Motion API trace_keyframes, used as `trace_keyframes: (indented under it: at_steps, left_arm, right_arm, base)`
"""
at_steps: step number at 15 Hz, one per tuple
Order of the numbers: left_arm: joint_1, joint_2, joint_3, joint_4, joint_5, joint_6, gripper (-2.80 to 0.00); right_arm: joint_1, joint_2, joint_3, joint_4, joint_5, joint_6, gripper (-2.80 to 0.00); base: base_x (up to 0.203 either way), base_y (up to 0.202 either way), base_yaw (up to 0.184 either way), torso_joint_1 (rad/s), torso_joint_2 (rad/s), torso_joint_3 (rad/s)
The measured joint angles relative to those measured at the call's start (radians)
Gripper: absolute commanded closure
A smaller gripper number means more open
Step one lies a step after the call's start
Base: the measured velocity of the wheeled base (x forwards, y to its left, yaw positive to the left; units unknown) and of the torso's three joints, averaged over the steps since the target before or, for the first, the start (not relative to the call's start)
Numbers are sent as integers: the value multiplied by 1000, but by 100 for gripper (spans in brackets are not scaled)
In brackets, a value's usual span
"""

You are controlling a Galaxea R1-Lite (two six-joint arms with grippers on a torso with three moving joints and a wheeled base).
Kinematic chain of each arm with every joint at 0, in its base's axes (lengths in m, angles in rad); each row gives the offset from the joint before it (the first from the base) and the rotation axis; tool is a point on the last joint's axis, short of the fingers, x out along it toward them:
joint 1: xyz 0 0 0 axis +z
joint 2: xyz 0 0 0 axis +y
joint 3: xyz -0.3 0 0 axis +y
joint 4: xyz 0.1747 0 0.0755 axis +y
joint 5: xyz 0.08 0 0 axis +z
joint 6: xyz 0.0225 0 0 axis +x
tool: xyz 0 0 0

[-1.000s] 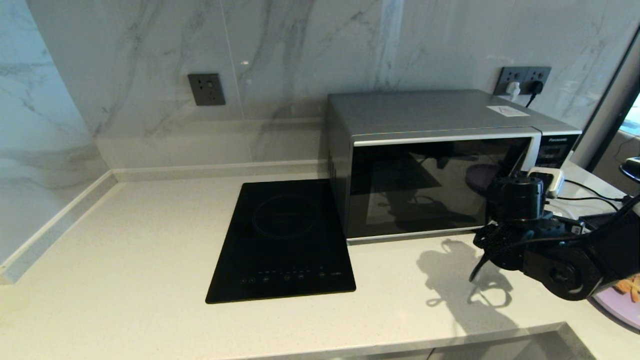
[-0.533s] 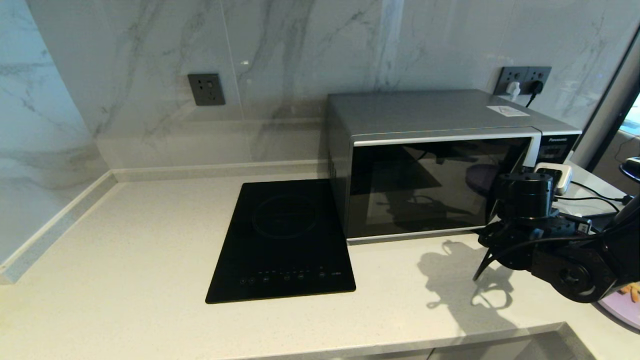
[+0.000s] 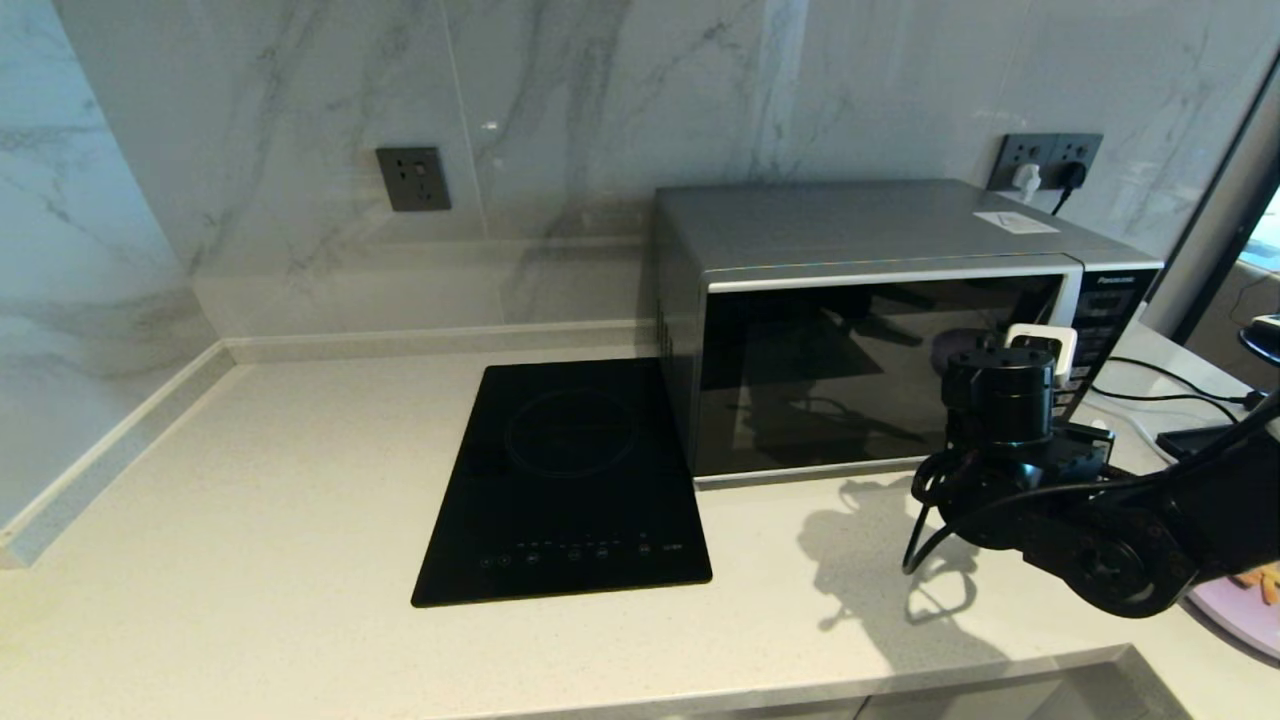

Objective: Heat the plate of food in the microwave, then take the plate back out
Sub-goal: Open the microwave oven

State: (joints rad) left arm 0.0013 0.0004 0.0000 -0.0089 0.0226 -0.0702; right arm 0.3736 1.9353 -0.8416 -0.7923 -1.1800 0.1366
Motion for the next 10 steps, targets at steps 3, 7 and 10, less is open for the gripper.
trace_keyframes:
  at_steps: [3,7,10]
  left_arm:
    - [0,0,0,0,0,0,0]
    - [0,0,0,0,0,0,0]
    - [0,0,0,0,0,0,0]
  right_arm:
    - [5,32,-30,-4,4,-3,-280]
    - [4,98,-95,-4,-6,-13,-280]
    - [-1,154,-159,-2,-9,-24,-280]
  base:
    - [0,0,0,0,0,0]
    - [0,0,0,0,0,0]
    - [0,0,0,0,0,0]
